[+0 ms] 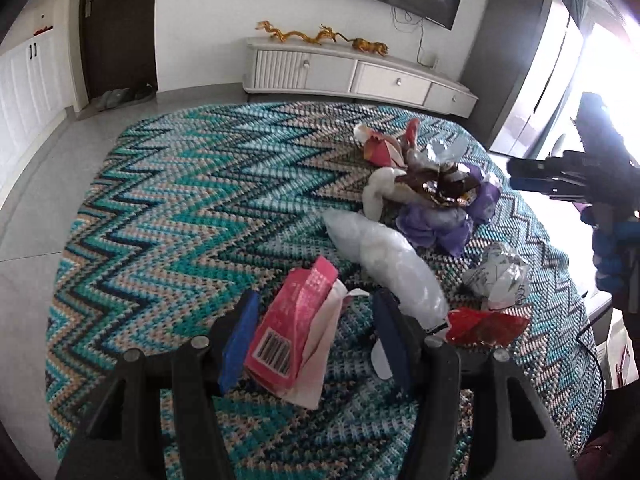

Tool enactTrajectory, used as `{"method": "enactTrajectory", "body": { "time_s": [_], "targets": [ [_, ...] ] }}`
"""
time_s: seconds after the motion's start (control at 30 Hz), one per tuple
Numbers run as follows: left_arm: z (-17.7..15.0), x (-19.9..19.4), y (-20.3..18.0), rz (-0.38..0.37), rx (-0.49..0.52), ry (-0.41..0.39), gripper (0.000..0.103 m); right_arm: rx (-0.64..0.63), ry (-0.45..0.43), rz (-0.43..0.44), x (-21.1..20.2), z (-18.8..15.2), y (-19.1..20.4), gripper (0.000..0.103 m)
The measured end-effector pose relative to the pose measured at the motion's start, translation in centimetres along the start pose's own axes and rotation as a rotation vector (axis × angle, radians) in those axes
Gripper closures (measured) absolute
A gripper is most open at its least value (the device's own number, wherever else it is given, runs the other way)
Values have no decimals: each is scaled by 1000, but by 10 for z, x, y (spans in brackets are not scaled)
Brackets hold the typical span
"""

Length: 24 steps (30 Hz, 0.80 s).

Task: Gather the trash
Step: 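Grasp the purple bag with the right tool while the left tool grasps the pink box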

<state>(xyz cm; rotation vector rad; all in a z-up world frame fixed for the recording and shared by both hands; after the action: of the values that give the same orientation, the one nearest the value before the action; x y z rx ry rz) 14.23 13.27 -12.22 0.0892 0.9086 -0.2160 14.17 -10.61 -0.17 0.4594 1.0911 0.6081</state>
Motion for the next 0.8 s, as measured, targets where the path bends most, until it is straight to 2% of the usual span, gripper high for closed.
{"method": "enactTrajectory", "body": {
  "time_s": [0.23,0.43,0.53,0.63,0.8],
  "targets": [
    [-6,13,-3,-12,-27,22,48,122,14,101,30,7,-18,55],
    [-8,11,-2,-15,-55,23,72,161,48,198,47,1,-9,54],
    [-10,6,-1,-25,-86,15,74,188,67,232,56,-2,-6,55],
    [-13,1,-3,-16,-93,6,74,182,71,255,60,-3,1,63],
    [-18,-13,-4,-4,-91,-24,74,167,35,258,37,-7,5,67]
  ]
}}
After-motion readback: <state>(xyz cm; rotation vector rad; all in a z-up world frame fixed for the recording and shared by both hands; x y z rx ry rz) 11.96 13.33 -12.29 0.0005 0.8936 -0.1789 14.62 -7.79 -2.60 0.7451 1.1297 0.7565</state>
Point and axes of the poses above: each gripper's, at about its wrist camera, not at the fingertips, and x roughly the way its jaws point, y to its left, z to its top, the point moved 4 cm from there along x, roughly the way its jaws point, and after that the axes turned 11 degrees about z, right-handed, at the moved point
